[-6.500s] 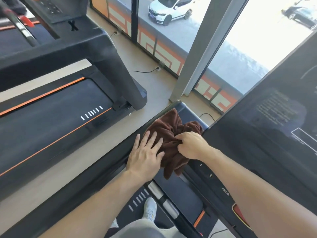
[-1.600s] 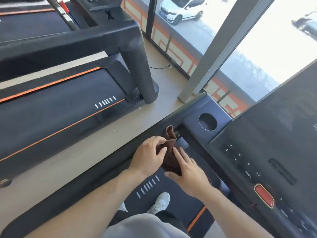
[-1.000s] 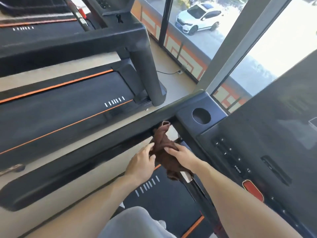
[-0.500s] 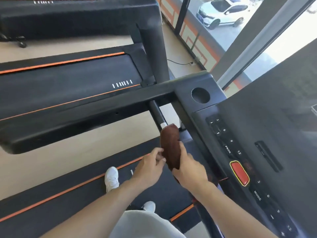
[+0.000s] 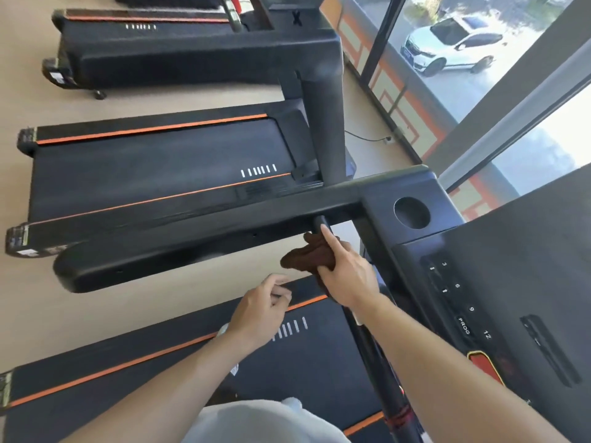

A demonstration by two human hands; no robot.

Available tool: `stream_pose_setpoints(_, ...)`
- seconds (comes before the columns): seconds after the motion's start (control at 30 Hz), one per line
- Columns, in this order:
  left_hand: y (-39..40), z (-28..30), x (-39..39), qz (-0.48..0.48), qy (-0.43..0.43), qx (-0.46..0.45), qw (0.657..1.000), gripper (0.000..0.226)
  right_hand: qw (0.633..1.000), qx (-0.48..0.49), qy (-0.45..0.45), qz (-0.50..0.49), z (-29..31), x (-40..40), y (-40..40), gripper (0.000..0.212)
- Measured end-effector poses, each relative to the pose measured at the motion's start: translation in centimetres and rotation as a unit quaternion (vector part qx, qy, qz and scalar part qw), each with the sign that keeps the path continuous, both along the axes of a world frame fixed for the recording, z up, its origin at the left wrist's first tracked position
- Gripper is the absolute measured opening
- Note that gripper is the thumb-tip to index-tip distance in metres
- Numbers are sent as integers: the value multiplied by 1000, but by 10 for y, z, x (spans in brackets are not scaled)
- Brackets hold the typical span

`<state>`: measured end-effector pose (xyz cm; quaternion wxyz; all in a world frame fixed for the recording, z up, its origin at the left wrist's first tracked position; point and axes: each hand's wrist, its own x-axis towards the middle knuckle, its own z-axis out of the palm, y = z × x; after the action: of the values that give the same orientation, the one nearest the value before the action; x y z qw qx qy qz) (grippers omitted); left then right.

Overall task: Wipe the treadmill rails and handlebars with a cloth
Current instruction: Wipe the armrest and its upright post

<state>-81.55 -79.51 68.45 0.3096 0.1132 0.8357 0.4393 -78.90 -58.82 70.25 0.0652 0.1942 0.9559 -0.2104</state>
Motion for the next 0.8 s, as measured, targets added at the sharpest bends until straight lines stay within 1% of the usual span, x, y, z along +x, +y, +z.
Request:
stream_pose_setpoints(0.07, -5, -1, -7, -9, -3, -4, 1000, 29, 1000, -13, -7, -3, 9, -4, 10, 82)
stream_pose_setpoints(0.13, -5, -1, -13, -18, -8, -5, 1000, 30, 998, 12, -33, -46, 16, -2, 11, 90)
stream_pose_setpoints(0.2, -2, 0, -22, -28, -9, -1, 1000, 31, 985, 21, -101, -135, 17, 5, 2, 98)
stream_pose_setpoints(0.27, 5, 1, -29, -43, -11, 0, 999, 30, 966, -16, -180, -186, 13, 10, -11, 99)
stream_pose_setpoints(0.3, 9, 1, -33, -53, -13, -1, 999, 29, 958, -43, -189, -210, 9, 9, -16, 100)
stream_pose_setpoints(0.37, 14, 3, -39, -76, -22, -5, 997, 29, 949, -71, -166, -258, 6, -4, -23, 95)
stream_pose_setpoints(0.43, 14, 5, -47, -101, -31, -9, 994, 28, 948, -71, -133, -281, 3, -25, -24, 85)
stream_pose_setpoints(0.53, 9, 7, -62, -122, -29, -24, 992, 27, 950, -72, -81, -292, 1, -50, -23, 70)
stream_pose_setpoints(0.63, -4, 8, -75, -124, -9, -45, 991, 24, 958, -62, -60, -272, -3, -60, -16, 62)
stream_pose_setpoints(0.67, -8, 9, -78, -128, 0, -52, 990, 22, 960, -80, -60, -262, -4, -61, -10, 61)
stream_pose_setpoints(0.7, -13, 11, -79, -132, 8, -60, 989, 21, 956, -126, -58, -260, -4, -62, -3, 59)
stream_pose_setpoints(0.73, -17, 12, -79, -137, 14, -69, 988, 19, 941, -201, -49, -268, -3, -61, 5, 55)
stream_pose_setpoints(0.77, -19, 14, -78, -142, 20, -76, 987, 17, 915, -290, -43, -278, 0, -58, 12, 47)
stream_pose_setpoints(0.8, -21, 17, -77, -148, 26, -84, 985, 14, 880, -376, -49, -287, 3, -54, 18, 39)
